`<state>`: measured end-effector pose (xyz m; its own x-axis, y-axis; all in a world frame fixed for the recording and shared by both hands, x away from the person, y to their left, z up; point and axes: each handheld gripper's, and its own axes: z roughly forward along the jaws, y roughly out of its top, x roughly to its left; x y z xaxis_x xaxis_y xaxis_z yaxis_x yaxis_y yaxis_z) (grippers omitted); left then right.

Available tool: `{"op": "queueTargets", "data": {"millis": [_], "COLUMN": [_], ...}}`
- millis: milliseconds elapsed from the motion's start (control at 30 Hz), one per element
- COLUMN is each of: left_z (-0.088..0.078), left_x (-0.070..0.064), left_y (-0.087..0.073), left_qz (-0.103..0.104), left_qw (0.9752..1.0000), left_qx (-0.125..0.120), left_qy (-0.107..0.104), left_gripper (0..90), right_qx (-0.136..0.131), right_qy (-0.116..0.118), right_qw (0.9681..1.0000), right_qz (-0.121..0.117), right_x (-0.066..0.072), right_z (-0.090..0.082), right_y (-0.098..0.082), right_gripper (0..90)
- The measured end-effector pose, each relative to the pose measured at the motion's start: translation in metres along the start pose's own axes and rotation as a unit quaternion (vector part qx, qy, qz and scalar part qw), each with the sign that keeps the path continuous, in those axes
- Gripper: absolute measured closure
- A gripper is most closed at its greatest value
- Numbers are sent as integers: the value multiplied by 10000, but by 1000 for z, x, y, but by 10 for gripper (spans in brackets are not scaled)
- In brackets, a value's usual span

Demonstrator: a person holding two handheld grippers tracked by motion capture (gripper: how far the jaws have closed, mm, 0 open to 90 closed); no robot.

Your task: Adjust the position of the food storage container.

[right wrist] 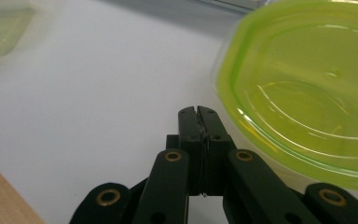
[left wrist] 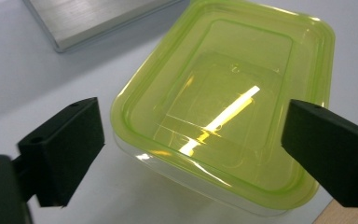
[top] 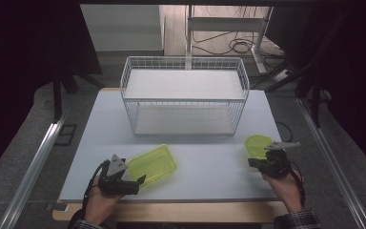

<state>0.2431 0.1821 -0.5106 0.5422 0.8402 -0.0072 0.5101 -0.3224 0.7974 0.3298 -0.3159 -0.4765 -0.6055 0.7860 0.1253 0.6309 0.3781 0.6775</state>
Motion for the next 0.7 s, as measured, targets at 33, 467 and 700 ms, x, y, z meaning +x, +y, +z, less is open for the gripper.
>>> {"op": "queueTargets", "data": {"millis": [33, 467, 700], "left_z": [-2, -16, 0], "left_x": [1, 36, 39], "left_y": [0, -11, -10], "left_qz": [16, -330, -309], "left_qw": [10000, 9988, 9969], "left_qx": [-6, 316, 667], "left_qy": [18, 150, 270], "left_gripper": [83, 782, 867], "right_qx": [-18, -173, -166], "right_qy": [10, 386, 602], "right_qw": [10000, 9978, 9956], "right_qz": [-33, -512, -701], "right_x": [3, 37, 53], "right_z": [0, 18, 33], "right_y": [1, 22, 37], "right_gripper": [888, 890, 886]}}
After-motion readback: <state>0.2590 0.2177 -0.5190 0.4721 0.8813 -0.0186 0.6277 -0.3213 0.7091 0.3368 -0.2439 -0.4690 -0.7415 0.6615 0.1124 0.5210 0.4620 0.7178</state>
